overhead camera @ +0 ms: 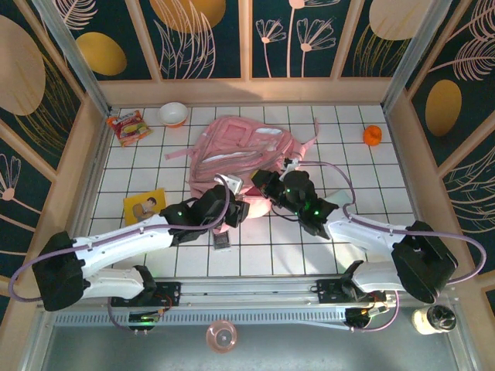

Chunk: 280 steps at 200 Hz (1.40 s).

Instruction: Pack books, pencil case, and school supplies into a backpack

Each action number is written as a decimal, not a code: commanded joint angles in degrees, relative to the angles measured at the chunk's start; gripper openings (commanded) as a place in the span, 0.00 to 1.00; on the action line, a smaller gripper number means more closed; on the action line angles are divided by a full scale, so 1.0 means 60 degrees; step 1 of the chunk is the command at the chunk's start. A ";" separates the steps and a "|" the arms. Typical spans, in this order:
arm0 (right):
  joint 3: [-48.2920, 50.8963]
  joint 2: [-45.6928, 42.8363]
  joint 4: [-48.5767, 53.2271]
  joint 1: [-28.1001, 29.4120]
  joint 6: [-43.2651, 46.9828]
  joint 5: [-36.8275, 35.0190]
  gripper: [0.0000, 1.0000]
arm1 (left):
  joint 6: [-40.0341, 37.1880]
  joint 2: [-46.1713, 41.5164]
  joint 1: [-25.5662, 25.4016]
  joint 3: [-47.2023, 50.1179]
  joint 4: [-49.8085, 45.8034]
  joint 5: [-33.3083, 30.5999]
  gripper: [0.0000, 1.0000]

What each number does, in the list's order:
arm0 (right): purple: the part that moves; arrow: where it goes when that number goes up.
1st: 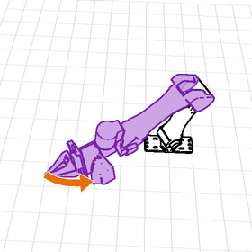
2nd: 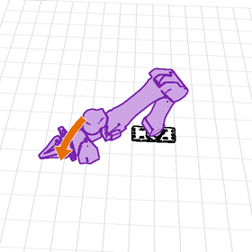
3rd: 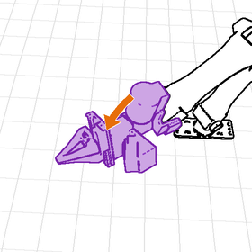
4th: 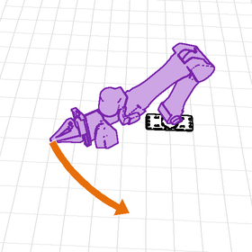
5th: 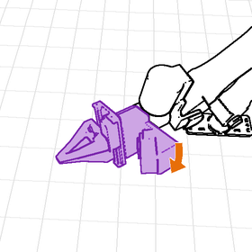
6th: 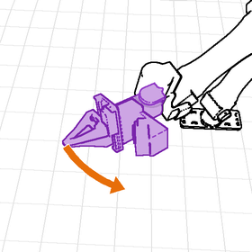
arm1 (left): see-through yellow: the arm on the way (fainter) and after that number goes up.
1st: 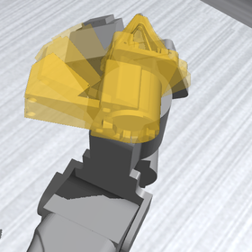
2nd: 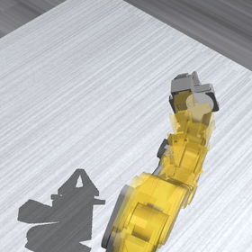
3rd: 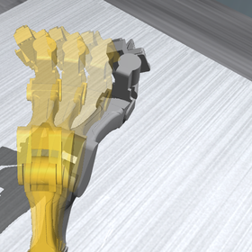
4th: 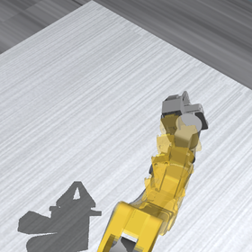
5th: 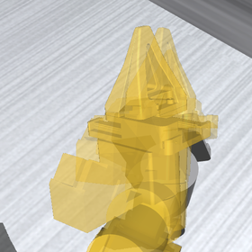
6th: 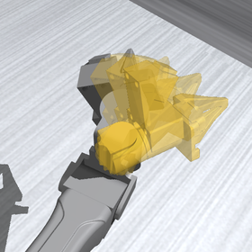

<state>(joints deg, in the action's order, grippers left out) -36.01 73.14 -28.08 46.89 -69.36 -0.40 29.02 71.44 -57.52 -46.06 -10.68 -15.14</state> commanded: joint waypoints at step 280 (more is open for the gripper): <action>-0.1829 -0.1214 0.2802 -0.2533 0.2716 0.4413 0.00 | -0.0696 -0.2943 0.1853 0.3382 0.3286 0.1852 0.00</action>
<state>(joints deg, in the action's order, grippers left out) -43.07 68.66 -11.60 34.81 -56.93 21.52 27.75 54.81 -48.99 -28.12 10.26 -2.48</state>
